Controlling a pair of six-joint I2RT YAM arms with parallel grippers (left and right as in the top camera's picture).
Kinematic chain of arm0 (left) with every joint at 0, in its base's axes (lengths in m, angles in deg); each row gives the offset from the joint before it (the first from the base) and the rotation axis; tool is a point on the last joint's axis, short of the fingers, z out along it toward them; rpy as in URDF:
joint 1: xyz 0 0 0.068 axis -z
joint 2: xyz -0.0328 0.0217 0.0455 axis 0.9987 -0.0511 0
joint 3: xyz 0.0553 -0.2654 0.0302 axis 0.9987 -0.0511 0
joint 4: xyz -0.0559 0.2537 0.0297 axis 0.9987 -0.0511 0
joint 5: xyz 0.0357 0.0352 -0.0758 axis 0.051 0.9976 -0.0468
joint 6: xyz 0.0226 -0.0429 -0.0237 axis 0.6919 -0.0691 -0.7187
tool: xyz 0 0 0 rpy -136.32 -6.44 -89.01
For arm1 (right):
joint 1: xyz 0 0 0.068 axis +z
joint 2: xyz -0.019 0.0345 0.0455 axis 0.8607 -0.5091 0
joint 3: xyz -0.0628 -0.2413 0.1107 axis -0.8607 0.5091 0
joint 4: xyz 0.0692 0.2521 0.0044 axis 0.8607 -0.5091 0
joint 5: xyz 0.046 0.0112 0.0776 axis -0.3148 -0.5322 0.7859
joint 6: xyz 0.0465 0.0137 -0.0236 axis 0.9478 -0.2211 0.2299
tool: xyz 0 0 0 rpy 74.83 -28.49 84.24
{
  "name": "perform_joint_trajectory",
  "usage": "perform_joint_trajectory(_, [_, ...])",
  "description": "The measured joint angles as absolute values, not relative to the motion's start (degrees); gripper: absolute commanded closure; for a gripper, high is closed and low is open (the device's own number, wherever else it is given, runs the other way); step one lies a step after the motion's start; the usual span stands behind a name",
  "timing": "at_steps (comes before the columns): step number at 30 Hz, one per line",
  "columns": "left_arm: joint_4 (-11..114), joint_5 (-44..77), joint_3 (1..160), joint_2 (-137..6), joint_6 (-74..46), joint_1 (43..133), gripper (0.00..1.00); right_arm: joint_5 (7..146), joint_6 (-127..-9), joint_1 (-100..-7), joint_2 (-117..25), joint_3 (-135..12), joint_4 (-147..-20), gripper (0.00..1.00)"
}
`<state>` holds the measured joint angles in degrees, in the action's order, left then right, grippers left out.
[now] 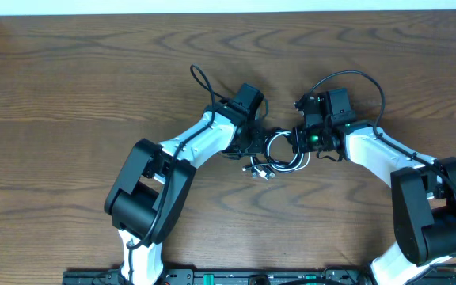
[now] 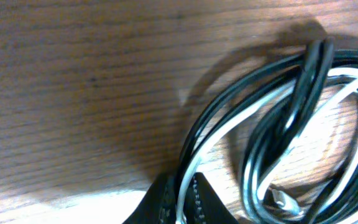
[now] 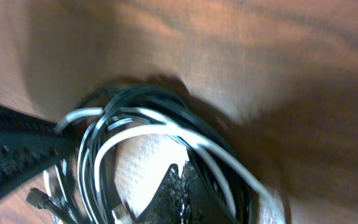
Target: Untangle cables
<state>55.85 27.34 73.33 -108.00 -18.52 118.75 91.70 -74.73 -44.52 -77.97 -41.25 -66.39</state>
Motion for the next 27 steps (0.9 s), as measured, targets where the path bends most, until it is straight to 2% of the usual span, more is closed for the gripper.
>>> perform_joint_trajectory(6, [55.26,27.34,73.39,-108.0,-18.31,117.16,0.89,90.67,-77.23,-44.5,-78.08,-41.3,-72.14,0.98])
perform_joint_trajectory(14, [53.4,29.27,73.77,-108.0,-16.64,117.01,0.87,85.12,-77.86,-44.26,-78.43,-42.0,-73.01,0.98])
perform_joint_trajectory(17, [51.48,30.67,74.29,-108.0,-15.31,116.37,0.83,84.27,-77.86,-44.22,-78.45,-42.15,-72.95,0.97])
perform_joint_trajectory(20, [49.4,32.33,74.79,-108.0,-14.42,114.91,0.83,83.85,-77.86,-44.17,-78.45,-42.19,-72.77,0.97])
perform_joint_trajectory(21, [48.77,32.92,74.88,-108.0,-14.13,114.36,0.78,83.79,-77.88,-44.15,-78.45,-42.19,-72.75,0.97])
perform_joint_trajectory(27, [46.95,35.06,75.75,-108.22,-12.67,111.39,0.76,83.76,-77.9,-44.15,-78.45,-42.19,-72.51,0.97])
